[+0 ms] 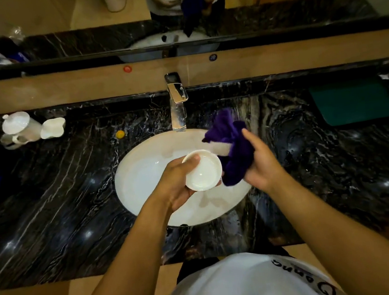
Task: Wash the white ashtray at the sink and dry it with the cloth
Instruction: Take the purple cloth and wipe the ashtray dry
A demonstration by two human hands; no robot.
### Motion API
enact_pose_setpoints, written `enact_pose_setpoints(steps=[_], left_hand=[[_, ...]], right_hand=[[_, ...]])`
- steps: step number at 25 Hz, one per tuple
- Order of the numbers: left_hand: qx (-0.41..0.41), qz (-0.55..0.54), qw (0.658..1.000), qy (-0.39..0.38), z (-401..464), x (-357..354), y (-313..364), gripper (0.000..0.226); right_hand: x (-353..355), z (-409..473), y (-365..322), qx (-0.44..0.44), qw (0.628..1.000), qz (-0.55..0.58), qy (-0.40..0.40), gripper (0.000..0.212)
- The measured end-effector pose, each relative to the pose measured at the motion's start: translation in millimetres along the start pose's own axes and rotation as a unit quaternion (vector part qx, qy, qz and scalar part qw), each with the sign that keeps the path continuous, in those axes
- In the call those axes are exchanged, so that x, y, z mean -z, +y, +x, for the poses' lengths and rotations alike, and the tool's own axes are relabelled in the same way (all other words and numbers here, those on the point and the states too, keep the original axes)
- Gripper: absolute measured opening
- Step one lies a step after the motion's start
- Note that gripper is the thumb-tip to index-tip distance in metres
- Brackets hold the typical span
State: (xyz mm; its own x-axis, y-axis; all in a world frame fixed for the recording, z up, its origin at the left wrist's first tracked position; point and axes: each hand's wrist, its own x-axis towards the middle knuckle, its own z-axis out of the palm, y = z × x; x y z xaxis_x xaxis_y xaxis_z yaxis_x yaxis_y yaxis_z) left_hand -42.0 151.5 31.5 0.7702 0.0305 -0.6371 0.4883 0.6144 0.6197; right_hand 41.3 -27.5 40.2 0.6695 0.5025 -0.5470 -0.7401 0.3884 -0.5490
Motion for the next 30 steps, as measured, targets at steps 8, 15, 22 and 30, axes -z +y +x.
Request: enact_pose_setpoints(steps=[8,15,22,30], left_hand=[[-0.142,-0.003,0.971,0.194,-1,-46,-14,0.022],[-0.113,0.089,0.929,0.341,12,-54,-40,0.033],[-0.084,0.297,0.949,0.069,-12,-29,15,0.036],[-0.114,-0.12,0.939,0.303,12,-74,-20,0.03]], right_hand=[[-41,9,31,0.061,0.997,0.017,0.049,0.075],[-45,-1,45,0.227,0.937,-0.19,0.186,0.027],[-36,16,-18,0.091,0.935,-0.343,-0.006,0.036],[-62,19,24,0.201,0.96,-0.146,0.127,0.031]])
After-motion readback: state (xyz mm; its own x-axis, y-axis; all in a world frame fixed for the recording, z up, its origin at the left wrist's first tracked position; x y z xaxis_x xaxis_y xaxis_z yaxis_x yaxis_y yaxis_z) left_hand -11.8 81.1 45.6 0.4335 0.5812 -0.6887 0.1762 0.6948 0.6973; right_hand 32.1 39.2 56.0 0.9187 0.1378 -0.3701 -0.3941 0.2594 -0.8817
